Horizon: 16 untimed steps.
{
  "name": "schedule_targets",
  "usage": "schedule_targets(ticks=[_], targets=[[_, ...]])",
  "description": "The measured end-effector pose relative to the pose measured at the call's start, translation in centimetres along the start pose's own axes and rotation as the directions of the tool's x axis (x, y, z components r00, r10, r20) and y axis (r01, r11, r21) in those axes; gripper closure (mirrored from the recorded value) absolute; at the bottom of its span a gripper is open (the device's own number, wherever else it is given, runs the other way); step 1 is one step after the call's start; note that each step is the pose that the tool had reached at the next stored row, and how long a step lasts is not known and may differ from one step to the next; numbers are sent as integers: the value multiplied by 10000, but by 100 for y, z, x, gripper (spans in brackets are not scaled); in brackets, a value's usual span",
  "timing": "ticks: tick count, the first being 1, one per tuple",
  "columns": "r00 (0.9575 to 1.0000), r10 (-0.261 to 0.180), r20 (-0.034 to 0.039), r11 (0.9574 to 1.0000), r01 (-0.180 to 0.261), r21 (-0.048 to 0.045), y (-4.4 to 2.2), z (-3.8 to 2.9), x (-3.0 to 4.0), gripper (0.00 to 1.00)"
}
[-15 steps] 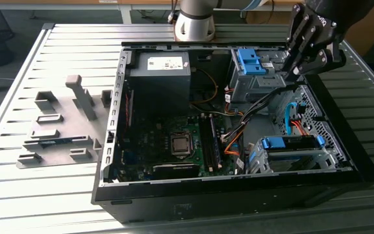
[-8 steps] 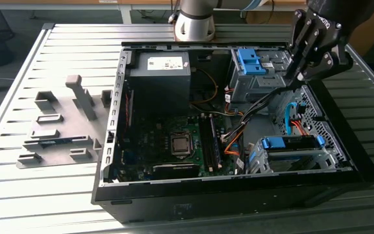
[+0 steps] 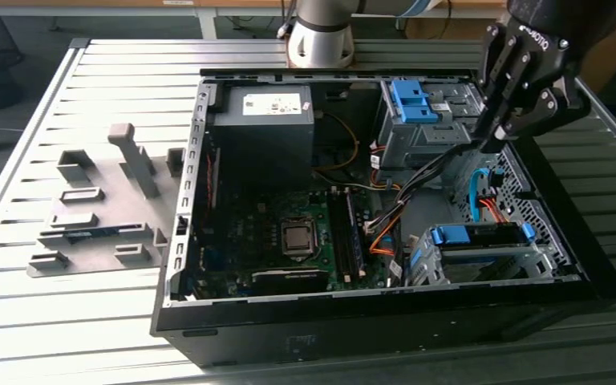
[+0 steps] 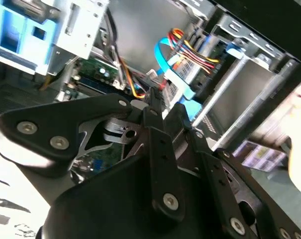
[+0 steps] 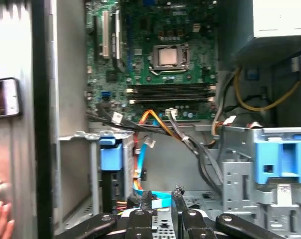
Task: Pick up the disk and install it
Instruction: 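Insert the second disk wire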
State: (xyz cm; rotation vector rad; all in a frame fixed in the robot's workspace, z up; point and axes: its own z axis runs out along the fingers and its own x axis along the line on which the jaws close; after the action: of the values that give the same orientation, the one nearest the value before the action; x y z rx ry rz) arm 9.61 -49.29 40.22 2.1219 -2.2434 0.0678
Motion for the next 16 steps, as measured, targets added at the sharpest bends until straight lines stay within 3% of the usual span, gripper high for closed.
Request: schedule_targets(ticks=[2, 8, 9, 10, 13, 14, 16], targets=[[9999, 3, -118, 10000, -3, 6, -2, 0, 0, 70], [9999, 4, -169, 10000, -4, 9, -53, 6, -2, 70], [9997, 6, -235, 10000, -5, 13, -53, 5, -1, 70], [9994, 6, -349, 10000, -5, 19, -54, 5, -1, 70], [9961, 10, -885, 10000, -6, 50, -56, 6, -1, 70], [9951, 12, -988, 10000, -6, 55, -56, 9, -1, 70], [9951, 14, -993, 10000, -9, 56, -59, 21, -2, 70]])
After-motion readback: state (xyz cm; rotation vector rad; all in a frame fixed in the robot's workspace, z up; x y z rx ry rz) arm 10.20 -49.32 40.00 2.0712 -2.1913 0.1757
